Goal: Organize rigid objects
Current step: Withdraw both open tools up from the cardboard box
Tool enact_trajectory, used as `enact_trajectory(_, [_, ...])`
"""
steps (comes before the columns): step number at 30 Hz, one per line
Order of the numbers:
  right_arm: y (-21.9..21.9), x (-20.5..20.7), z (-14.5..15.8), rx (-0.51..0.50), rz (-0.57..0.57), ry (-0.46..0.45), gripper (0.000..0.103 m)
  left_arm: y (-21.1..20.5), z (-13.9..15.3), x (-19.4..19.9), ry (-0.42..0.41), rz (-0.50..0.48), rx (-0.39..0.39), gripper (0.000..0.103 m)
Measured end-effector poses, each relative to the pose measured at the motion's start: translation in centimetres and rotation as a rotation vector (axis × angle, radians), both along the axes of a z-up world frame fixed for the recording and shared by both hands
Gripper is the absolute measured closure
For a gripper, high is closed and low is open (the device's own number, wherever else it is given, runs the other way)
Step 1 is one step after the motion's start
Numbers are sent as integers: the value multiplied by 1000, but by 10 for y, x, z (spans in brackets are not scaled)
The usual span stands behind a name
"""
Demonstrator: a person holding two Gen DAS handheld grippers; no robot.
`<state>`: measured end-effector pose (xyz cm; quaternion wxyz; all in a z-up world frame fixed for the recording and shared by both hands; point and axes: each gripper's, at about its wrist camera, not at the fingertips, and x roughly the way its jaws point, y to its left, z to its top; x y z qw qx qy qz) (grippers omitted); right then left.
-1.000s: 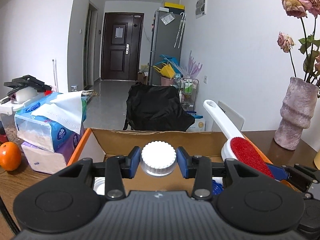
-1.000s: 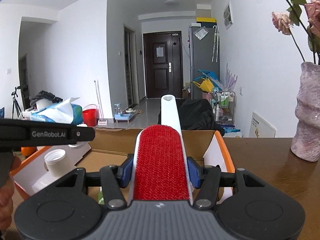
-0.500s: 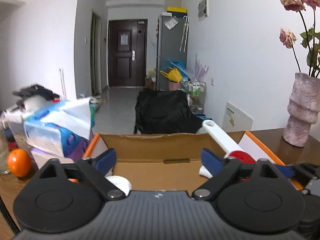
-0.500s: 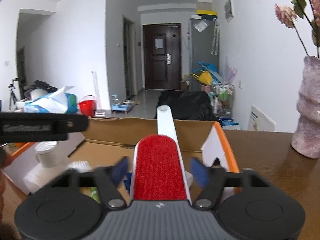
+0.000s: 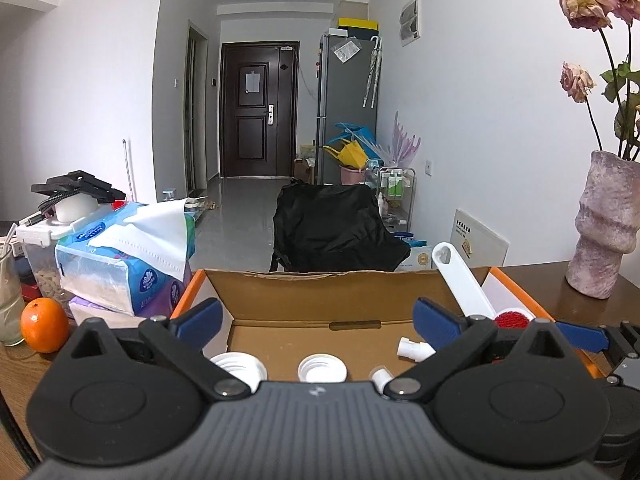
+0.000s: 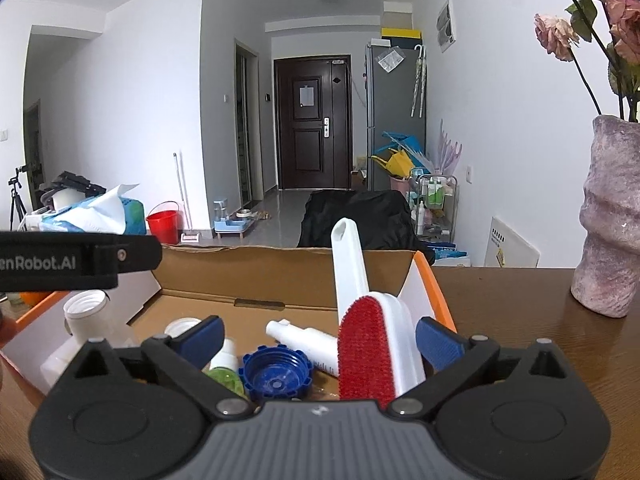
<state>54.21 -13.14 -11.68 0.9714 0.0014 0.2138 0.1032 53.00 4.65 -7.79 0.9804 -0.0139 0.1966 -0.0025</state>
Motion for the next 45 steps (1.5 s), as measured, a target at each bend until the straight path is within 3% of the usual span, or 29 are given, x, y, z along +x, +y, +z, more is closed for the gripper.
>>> enact_trajectory(17, [-9, -27, 8, -2, -2, -45, 0, 0, 4, -23, -6, 1, -23, 0])
enact_trajectory(31, [-19, -95, 13, 4, -15, -74, 0, -6, 9, -84, -22, 17, -38, 0])
enact_trajectory(45, [-40, -165, 11, 2, -19, -47, 0, -14, 6, -150, -11, 46, -38, 0])
